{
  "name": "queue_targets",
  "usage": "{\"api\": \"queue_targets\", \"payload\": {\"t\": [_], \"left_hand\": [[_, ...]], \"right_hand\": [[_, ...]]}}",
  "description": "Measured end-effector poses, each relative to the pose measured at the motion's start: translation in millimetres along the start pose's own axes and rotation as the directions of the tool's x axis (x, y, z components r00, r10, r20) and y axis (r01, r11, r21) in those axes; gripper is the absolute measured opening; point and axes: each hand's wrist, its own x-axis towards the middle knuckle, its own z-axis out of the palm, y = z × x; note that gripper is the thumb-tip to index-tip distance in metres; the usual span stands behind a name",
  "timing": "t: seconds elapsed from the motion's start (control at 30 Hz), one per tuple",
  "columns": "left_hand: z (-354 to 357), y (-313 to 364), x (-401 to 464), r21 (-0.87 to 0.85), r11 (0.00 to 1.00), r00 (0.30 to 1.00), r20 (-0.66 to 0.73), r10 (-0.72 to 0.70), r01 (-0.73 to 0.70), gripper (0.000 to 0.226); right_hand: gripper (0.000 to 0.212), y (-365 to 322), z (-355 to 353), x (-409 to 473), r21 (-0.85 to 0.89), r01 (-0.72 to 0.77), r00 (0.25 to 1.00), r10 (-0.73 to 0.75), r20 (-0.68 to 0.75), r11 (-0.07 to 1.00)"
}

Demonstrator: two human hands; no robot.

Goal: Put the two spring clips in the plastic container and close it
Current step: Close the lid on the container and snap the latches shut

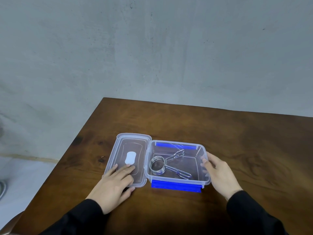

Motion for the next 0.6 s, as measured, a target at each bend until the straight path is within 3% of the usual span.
{"api": "queue_targets", "payload": {"t": [0.13, 0.27, 0.37, 0.47, 0.53, 0.6], "left_hand": [[6.2, -9.1, 8.9, 0.012, 1.0, 1.0, -0.01, -0.009, 0.009, 0.029], [-5.7, -14.5, 20.8, -0.036, 0.996, 0.994, -0.067, -0.083, 0.08, 0.059], [-33.8, -9.2, 32.1, -0.175, 0.96, 0.96, -0.141, -0.243, 0.217, 0.035], [-73.0, 9.7, 42.6, -0.486, 0.794, 0.817, -0.241, -0.523, 0.365, 0.016], [-99.6, 24.1, 51.9, -0.663, 0.689, 0.724, -0.317, -0.613, 0.293, 0.007], [-124.8, 39.8, 62.6, -0.829, 0.548, 0.712, -0.317, -0.627, 0.114, 0.018]], "right_hand": [[0.034, -2.2, -1.7, -0.5, -0.024, -0.005, 1.0, 0.005, 0.008, 1.0], [0.038, 2.6, -3.2, 1.8, -0.086, -0.002, 1.0, 0.002, 0.001, 0.996], [0.039, 3.6, -3.2, 3.6, -0.116, -0.005, 1.0, 0.005, 0.0, 0.993], [0.05, -4.0, -6.9, -0.4, -0.177, -0.007, 0.989, -0.02, -0.146, 0.984], [0.05, -14.7, -11.8, -4.0, -0.185, 0.062, 0.966, -0.106, -0.235, 0.981], [0.05, -28.9, -17.8, -6.9, -0.108, 0.136, 0.966, -0.156, -0.205, 0.985]]}}
